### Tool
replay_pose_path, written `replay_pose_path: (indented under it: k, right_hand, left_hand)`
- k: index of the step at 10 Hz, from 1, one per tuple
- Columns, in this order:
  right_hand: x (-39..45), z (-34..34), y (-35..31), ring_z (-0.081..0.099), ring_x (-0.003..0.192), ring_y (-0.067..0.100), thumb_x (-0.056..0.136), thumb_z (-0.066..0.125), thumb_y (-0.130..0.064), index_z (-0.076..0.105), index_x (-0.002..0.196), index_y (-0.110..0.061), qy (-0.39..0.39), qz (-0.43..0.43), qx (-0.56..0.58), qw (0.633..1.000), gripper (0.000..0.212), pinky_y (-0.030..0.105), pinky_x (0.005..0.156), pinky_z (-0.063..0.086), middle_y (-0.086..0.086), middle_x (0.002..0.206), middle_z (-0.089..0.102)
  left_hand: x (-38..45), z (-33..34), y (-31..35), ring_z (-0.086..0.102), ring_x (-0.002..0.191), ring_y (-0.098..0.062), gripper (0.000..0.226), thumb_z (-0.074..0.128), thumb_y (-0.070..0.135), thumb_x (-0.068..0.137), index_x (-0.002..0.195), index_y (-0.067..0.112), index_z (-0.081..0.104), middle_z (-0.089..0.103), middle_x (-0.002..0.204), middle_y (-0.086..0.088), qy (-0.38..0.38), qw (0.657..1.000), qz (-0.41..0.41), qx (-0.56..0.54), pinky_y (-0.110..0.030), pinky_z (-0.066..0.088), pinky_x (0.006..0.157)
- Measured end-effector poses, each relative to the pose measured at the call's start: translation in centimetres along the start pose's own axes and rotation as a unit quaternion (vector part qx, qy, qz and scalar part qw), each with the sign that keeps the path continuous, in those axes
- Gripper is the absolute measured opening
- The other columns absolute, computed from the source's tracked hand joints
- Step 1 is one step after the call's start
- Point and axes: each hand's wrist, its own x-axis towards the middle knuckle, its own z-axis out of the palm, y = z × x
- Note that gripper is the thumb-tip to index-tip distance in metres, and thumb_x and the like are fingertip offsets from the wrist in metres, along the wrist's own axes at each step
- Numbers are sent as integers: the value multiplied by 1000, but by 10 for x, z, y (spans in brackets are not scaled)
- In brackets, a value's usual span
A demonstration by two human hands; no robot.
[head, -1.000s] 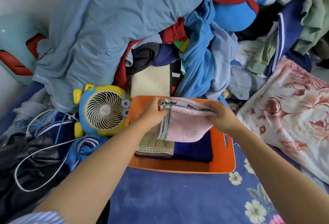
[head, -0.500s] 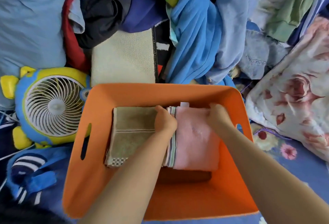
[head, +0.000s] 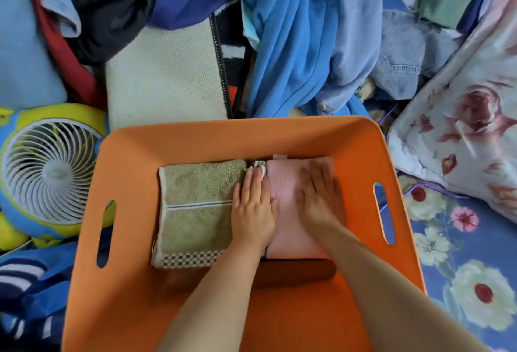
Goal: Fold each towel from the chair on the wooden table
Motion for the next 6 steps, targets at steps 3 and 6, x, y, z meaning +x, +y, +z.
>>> replay_pose_path:
  k: [3,6]
  right_hand:
    - [-10,-18,2,-16,142,17,98,25,-33,-6,146,-20,-142,2,-62,988,58,34,116,-6,-1,155,-18]
    - [-79,-79,-12,25,137,31,95,39,-18,26,140,-6,-257,49,-21,965,49,40,111,30,16,150,22]
  left_hand:
    - [2,-15,-7,-11,145,-19,55,20,41,98,148,22,3,-4,157,-3,-210,972,-50,95,-46,-1,116]
    - [-37,-85,9,38,127,-28,34,39,21,95,126,10,47,43,136,-11,-217,968,-35,118,-39,37,100]
